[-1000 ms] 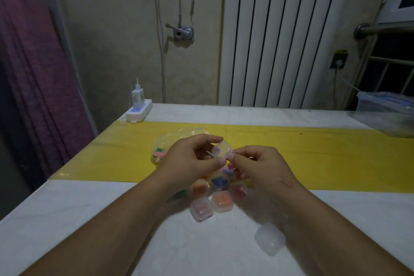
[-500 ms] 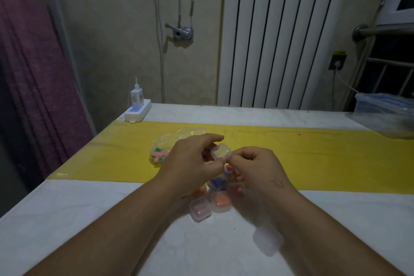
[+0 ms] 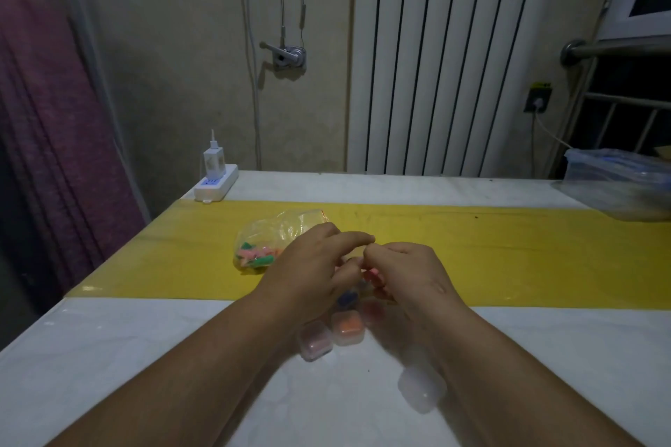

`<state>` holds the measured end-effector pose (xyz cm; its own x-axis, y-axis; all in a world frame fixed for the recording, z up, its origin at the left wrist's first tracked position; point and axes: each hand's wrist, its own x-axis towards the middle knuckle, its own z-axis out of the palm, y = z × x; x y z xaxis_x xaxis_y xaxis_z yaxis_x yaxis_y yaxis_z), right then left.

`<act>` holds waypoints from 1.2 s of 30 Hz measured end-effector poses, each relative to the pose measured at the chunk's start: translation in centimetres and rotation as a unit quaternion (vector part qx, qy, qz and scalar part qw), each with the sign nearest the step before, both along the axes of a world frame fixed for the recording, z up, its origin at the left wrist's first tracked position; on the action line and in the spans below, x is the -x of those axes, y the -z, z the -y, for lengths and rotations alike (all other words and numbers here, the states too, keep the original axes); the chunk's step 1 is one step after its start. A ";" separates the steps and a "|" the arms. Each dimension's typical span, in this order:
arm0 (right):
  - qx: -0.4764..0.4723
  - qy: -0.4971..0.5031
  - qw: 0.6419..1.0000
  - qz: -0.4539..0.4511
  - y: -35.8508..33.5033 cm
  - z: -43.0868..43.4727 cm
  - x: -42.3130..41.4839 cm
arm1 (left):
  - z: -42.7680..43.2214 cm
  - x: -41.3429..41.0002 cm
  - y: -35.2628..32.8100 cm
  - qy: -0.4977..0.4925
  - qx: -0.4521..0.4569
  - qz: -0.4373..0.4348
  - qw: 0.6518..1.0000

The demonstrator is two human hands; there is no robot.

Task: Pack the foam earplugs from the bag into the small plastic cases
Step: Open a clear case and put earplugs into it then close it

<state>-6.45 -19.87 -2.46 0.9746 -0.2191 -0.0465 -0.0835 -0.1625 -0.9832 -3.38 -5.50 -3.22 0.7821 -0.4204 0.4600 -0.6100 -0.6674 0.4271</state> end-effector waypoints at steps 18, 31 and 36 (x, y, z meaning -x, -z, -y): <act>-0.016 -0.023 0.996 0.087 0.8 0.9 -0.9 | -1.0 0.9 -1.5 -0.007 0.265 -0.180 0.947; 0.060 -0.019 0.966 0.252 -0.3 1.0 0.1 | -1.2 0.6 -1.0 -0.027 0.254 -0.160 0.954; 0.144 -0.026 0.956 0.254 0.4 0.7 -0.3 | -1.1 0.6 -1.0 -0.015 0.280 -0.180 0.943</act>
